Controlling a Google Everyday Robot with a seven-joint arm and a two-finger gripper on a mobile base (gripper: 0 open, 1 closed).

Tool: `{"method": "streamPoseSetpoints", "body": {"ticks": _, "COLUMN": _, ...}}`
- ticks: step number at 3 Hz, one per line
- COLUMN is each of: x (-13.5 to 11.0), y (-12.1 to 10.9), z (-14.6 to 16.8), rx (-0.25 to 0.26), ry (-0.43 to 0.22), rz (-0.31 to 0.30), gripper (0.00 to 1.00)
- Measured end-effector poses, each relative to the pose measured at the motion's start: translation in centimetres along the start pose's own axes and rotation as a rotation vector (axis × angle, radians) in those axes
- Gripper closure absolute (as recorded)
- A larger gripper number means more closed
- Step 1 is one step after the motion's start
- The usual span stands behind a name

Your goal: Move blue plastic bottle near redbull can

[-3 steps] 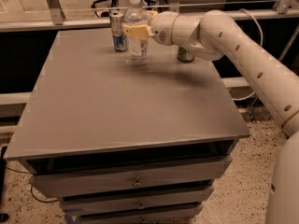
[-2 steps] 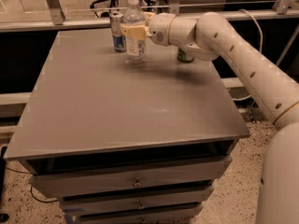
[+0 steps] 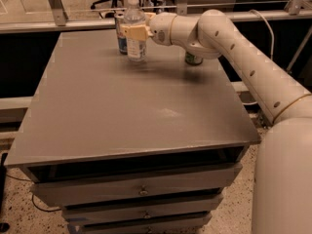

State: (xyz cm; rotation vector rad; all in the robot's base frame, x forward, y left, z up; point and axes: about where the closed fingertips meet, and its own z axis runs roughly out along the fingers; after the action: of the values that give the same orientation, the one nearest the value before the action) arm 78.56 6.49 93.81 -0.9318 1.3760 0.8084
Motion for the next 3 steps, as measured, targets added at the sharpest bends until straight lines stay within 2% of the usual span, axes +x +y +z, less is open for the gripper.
{"method": "streamPoseSetpoints", "body": {"ticks": 1, "x": 0.42, "y": -0.02, "z": 0.23, "rx": -0.003, "ry": 0.023, "rz": 0.012, "gripper": 0.81}}
{"method": "streamPoseSetpoints", "body": {"ticks": 3, "x": 0.94, "y": -0.20, "z": -0.04, "rx": 0.005, "ry": 0.047, "rz": 0.009, "gripper": 0.35}}
